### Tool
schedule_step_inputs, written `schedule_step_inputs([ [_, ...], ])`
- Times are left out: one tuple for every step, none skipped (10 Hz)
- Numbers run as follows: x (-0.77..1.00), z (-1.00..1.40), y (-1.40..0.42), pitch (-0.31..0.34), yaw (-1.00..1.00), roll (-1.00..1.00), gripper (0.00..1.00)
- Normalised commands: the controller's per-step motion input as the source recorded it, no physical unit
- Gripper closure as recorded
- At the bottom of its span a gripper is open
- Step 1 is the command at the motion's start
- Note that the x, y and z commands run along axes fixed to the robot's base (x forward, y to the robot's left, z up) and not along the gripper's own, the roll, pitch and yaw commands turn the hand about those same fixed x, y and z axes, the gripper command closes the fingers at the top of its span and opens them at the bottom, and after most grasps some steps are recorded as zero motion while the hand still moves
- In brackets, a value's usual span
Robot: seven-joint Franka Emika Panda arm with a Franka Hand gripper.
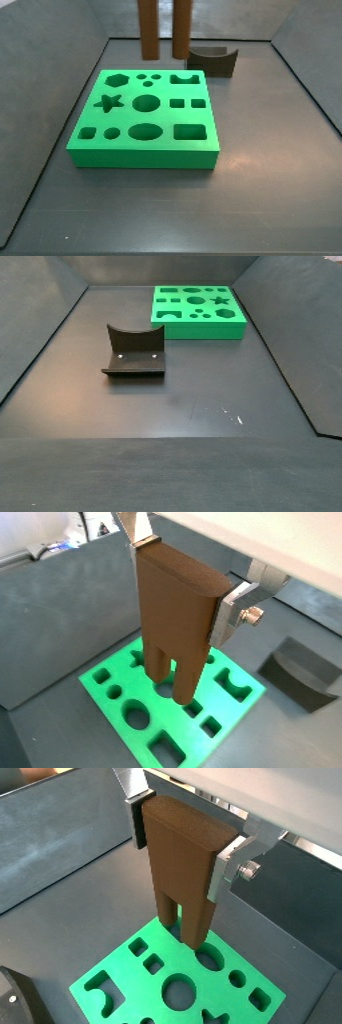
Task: Insert the square-circle object.
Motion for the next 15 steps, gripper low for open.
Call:
schedule_step_inputs([
  [-0.71, -0.81, -0.49, -0.107, 0.13, 0.07, 1.00],
  [-0.90, -0.75, -0.41, -0.124, 0.06, 0.07, 1.00],
  [-0.81, -0.71, -0.35, -0.101, 0.05, 0.07, 1.00],
  [-0.63, -0.75, -0.34, -0.084, 0.03, 0.04, 1.00],
  [-0.55, -0.67, -0.23, -0.090, 0.00, 0.07, 1.00],
  [-0.56, -0.56, 0.00, -0.103, 0.14, 0.02, 1.00],
  [-0.37, -0.49, 0.00, -0.090, 0.09, 0.04, 1.00],
  [-0.32, -0.37, 0.11, -0.024, -0.02, 0.08, 1.00],
  [-0.43, -0.30, 0.07, -0.010, -0.14, 0.07, 1.00],
  [-0.41, -0.35, 0.00, -0.056, -0.16, 0.00, 1.00],
  [-0.12, -0.41, 0.00, -0.034, -0.23, 0.00, 1.00],
  [0.06, -0.49, 0.00, 0.000, -0.50, 0.00, 1.00],
  [0.16, -0.54, 0.00, 0.000, -0.46, 0.00, 1.00],
  [0.17, -0.64, 0.01, -0.076, -0.23, -0.04, 1.00],
  [0.00, -0.74, 0.03, -0.184, 0.00, -0.07, 1.00],
])
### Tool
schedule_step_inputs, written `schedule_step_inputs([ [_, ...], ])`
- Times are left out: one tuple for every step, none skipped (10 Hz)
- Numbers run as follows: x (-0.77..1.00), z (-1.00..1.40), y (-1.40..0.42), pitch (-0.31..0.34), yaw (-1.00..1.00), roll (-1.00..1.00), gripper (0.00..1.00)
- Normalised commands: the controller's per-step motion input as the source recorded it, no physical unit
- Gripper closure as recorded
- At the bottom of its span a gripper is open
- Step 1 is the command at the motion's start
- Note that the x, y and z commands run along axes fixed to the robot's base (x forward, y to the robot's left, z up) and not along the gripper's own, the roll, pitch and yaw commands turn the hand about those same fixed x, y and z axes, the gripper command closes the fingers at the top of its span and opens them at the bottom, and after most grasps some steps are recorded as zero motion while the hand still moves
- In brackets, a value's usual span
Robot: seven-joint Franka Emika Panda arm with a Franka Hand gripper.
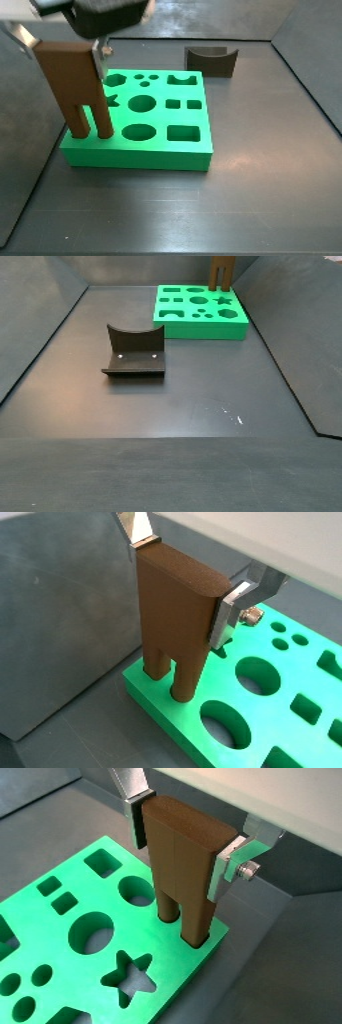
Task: Insert the square-circle object.
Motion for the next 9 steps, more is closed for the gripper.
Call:
schedule_step_inputs([
  [0.00, -0.68, 0.02, -0.250, 0.00, -0.10, 1.00],
  [0.00, -0.69, 0.02, -0.220, 0.12, -0.01, 1.00],
  [0.00, -0.60, 0.01, -0.147, 0.13, 0.05, 1.00],
  [0.00, -0.55, 0.00, -0.170, 0.18, 0.15, 1.00],
  [0.00, -0.49, 0.00, -0.139, 0.22, 0.21, 1.00],
  [0.00, -0.43, 0.00, -0.093, 0.20, 0.19, 1.00],
  [0.00, -0.45, 0.00, -0.101, 0.14, 0.17, 1.00],
  [0.00, -0.12, 0.00, -0.056, 0.00, -0.03, 1.00],
  [0.00, 0.00, 0.00, 0.000, 0.00, 0.00, 1.00],
])
